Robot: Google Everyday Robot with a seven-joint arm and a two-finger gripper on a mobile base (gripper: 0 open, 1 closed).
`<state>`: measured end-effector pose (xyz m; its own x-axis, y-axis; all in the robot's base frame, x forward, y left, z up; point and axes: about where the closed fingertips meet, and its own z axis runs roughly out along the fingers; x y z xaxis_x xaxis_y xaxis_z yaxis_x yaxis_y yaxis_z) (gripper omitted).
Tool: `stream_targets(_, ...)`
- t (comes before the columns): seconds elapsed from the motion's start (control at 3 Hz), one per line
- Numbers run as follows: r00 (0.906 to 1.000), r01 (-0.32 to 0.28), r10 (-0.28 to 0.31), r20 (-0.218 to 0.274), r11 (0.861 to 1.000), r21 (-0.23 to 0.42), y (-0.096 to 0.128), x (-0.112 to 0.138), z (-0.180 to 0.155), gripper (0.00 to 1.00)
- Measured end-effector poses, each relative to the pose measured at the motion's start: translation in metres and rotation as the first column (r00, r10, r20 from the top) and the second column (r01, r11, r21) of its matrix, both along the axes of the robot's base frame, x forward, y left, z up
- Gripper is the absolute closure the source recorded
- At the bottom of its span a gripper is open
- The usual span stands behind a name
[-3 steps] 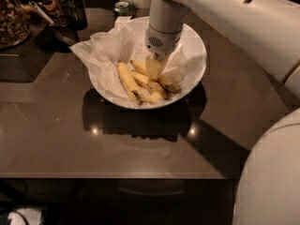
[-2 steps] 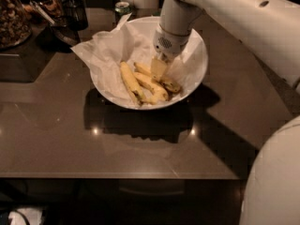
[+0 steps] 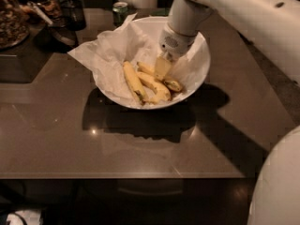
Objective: Pick banana from white bowl
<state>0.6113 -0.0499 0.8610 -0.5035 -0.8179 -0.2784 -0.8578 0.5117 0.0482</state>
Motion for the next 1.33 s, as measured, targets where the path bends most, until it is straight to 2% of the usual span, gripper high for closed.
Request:
stream_targets(0.33, 1.0000, 0.000, 0.000, 0.000, 1.000, 0.000, 0.001, 0.001, 0.001, 1.00)
stream_targets(0.67, 0.9996, 0.017, -0.018, 0.020, 0.999, 0.046, -0.008, 0.000, 0.003, 1.00)
stream_targets(1.0, 0.9989, -0.013, 0.009, 0.045, 0.996, 0.086, -0.002, -0.011, 0.013, 1.00)
stream_targets(1.33, 0.9942, 0.000, -0.017, 0.106, 0.987, 0.159, -0.021, -0.014, 0.022, 1.00)
